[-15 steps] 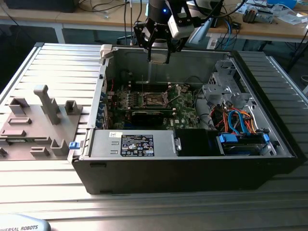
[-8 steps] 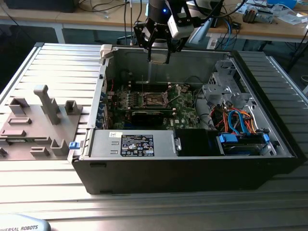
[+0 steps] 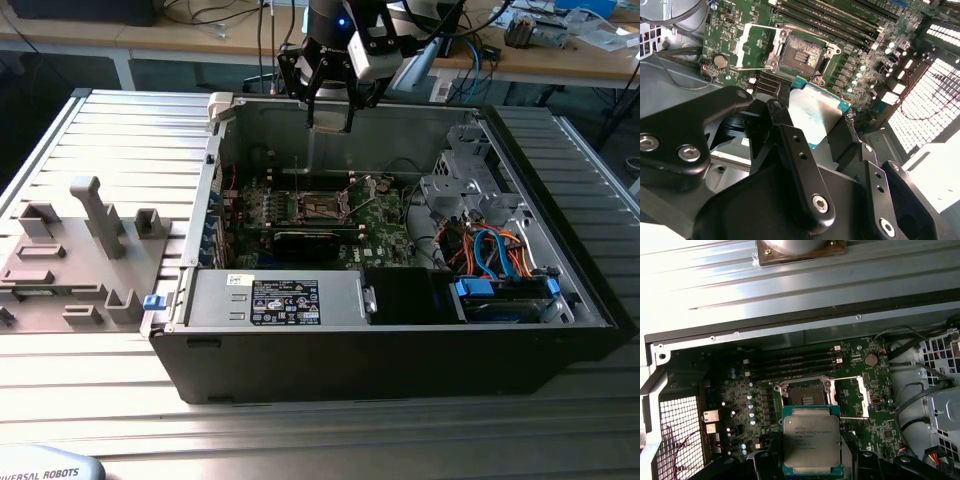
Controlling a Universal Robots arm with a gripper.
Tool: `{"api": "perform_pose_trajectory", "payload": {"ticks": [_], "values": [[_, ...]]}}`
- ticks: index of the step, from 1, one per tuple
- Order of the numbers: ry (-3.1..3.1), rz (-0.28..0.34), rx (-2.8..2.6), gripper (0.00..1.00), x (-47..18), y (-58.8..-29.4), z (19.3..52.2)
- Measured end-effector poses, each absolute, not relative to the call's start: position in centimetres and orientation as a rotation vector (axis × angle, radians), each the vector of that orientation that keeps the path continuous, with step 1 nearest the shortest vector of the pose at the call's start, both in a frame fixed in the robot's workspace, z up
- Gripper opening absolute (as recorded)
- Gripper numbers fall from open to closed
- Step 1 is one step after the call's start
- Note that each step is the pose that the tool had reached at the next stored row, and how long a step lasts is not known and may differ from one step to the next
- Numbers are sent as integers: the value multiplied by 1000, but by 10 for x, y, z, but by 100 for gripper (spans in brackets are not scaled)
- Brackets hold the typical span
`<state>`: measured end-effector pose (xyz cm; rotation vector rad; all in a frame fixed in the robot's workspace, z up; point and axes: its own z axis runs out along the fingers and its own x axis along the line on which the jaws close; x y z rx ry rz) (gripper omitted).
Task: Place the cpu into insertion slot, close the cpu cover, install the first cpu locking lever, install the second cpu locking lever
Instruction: 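Place the cpu into insertion slot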
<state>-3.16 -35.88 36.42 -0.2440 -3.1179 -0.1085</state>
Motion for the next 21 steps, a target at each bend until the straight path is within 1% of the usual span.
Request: {"api": "perform_pose_trajectory", "payload": {"ticks": [21], "values": [[-3115,-106,-288,54,-32,-359,364]]}}
